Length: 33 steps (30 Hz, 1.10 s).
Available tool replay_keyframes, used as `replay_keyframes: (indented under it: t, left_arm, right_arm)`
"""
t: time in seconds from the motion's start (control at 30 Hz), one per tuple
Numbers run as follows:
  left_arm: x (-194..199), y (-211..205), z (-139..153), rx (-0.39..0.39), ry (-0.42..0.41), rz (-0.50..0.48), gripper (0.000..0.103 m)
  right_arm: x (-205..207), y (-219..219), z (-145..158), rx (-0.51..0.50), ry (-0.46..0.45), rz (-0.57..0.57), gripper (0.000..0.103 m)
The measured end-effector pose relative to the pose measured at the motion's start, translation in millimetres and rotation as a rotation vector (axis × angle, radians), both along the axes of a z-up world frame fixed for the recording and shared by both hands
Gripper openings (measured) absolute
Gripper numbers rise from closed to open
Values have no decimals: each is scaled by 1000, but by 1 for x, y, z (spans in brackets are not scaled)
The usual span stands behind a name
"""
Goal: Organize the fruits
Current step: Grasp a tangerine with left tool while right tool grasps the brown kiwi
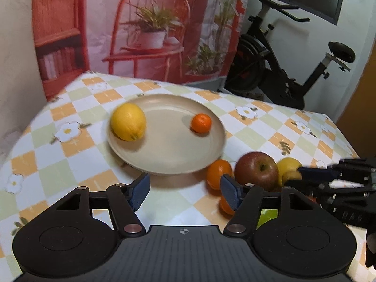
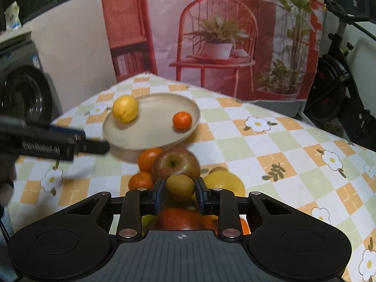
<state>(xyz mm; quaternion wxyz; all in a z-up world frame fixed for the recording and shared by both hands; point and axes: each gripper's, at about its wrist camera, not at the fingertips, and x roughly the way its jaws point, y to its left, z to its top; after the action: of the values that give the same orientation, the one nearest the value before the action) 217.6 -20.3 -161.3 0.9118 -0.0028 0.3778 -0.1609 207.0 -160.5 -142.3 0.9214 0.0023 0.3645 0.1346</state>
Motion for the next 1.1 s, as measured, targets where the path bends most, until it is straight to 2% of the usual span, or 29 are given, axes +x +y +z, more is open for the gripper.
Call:
replay_keyframes:
  t: [0.17,0.3,0.47,0.6,0.83,1.1]
  left_arm:
    - [10,-10,-16,-80,96,-58,55]
    - [19,-16,-23,-159,154,-64,55]
    - [30,-32,-32,-153,205,-98,53]
    - [33,-33,-38,-190,249,-107,52]
    - [35,-30,-43,-211,270,-103,41]
    - [45,-31,-49,-231,312,-93,43]
  right_arm:
    - [-3,-19,7,38,-30,-59,25]
    - [-6,-31,8,52,-39,-88,25]
    - [-6,-40,9,62,-48,-109,25]
    - [-8,-44,10,65,-53,-118,25]
    - [-7,-47,10,69,-54,-129,25]
    - [-8,-47,8,73,-47,-131,25]
